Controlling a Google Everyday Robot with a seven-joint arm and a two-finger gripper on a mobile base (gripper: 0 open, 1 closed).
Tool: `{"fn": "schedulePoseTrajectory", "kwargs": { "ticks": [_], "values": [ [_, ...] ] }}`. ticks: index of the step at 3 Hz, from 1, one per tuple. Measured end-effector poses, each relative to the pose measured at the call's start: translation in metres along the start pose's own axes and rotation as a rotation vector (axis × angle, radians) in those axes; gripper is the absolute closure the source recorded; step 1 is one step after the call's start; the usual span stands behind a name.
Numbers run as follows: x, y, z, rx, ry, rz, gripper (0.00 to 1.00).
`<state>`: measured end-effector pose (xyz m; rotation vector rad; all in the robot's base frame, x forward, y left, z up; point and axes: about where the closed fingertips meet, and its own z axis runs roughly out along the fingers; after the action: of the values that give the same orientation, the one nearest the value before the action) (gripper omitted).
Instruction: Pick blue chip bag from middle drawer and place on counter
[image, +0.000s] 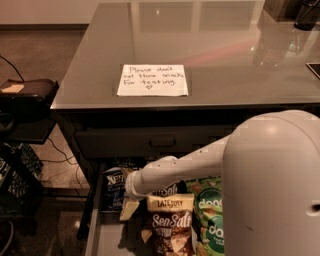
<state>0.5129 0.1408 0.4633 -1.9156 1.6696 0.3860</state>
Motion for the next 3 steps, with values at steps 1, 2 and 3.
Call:
{"fn": "schedulePoseTrajectory", "kwargs": {
  "ticks": [1, 2, 3],
  "values": [
    [0.013, -0.008, 0.016, 0.027, -0.011, 0.006, 0.0],
    [0.021, -0.014, 0.033, 0.041, -0.009, -0.005, 0.0],
    [0.025, -0.018, 0.05, 0.043, -0.001, -0.015, 0.0]
  ]
}}
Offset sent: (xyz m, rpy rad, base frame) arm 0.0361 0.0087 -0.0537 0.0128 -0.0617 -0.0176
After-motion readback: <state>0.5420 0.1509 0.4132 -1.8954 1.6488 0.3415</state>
